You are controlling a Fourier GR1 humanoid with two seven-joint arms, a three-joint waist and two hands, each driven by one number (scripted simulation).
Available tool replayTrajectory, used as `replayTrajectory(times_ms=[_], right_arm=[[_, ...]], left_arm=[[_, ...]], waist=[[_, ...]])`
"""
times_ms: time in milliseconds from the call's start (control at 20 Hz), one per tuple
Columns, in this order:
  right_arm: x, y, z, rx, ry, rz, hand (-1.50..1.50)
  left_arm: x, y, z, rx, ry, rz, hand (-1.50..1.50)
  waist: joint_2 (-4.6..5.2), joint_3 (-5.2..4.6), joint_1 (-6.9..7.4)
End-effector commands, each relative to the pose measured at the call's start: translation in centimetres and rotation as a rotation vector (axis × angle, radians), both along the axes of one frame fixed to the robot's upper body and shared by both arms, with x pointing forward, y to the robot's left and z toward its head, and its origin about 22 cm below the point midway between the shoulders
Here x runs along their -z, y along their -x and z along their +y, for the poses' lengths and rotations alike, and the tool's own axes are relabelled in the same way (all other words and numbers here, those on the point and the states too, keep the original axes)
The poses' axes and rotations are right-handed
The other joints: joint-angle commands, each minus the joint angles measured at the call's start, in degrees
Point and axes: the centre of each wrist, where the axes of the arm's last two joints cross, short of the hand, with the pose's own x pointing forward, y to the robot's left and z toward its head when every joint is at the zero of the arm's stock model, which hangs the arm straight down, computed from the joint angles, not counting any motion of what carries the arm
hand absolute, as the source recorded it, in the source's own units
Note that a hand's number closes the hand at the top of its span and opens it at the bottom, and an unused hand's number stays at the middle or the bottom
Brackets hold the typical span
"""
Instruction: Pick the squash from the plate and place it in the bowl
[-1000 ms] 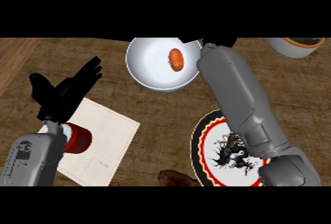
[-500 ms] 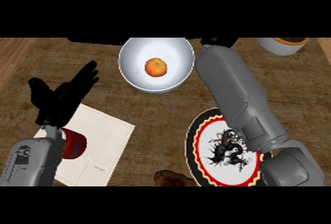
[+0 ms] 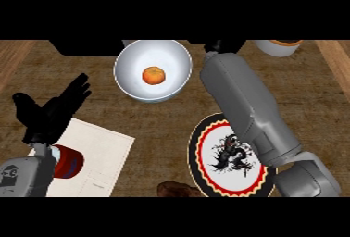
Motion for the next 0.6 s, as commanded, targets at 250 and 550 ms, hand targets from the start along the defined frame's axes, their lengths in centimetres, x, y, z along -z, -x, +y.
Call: replayTrajectory(times_ms=[250,550], right_arm=[[-2.5,5.6,5.1,-0.231,0.008,-0.144,-1.50],[-3.1,12.7,7.9,-0.456,-0.147,-0.247,-1.50]], left_arm=[[0.0,0.0,0.9,-0.038,0.007,0.024,0.00],[0.7,0.5,2.0,-0.041,-0.002,0.033,0.00]], waist=[[-1.46,0.03,-2.34],[-1.46,0.03,-2.23]])
